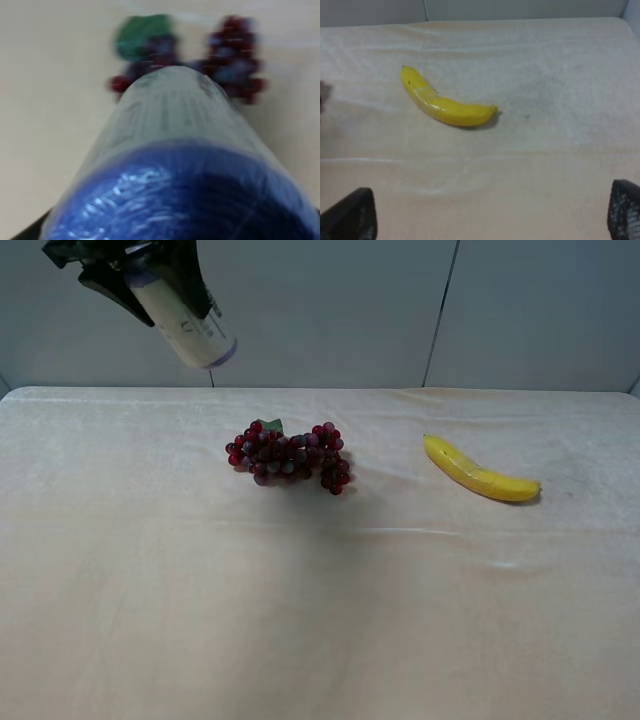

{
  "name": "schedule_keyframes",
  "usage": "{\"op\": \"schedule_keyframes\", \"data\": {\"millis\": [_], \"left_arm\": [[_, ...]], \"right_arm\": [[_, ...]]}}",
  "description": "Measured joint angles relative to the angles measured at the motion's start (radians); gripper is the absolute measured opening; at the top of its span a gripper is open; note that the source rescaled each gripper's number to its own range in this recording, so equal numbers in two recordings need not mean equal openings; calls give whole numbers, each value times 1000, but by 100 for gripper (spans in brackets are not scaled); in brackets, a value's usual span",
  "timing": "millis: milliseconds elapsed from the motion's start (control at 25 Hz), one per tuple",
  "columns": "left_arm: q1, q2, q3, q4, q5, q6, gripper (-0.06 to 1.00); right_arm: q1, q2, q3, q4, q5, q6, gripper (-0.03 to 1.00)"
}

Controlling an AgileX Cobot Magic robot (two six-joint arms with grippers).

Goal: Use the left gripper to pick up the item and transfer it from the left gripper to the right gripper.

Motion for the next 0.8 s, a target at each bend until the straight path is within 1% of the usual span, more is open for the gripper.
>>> {"op": "schedule_keyframes", "data": {"millis": [80, 160, 280, 360, 560, 680, 800], "left_arm": [[-24, 0, 0, -66, 0, 15, 1], [-65, 0, 0, -92, -11, 28, 1], [-143, 0, 2, -110, -25, 42, 1], [-194, 0, 13, -131, -42, 51, 1], [-294, 0, 103, -219, -136, 84, 1], [-331, 0, 182, -309, -195, 129, 1], [-356, 0, 259, -409, -248, 196, 1]], "right_arm": [[0, 0, 0, 0, 0, 0, 100], [0, 0, 0, 0, 0, 0, 100], [0, 0, 0, 0, 0, -5, 100], [0, 0, 0, 8, 0, -30, 100], [0, 6, -10, 60, 2, -83, 100], [11, 61, -46, 96, 1, -95, 100], [64, 128, -89, 122, 1, -120, 100]]}}
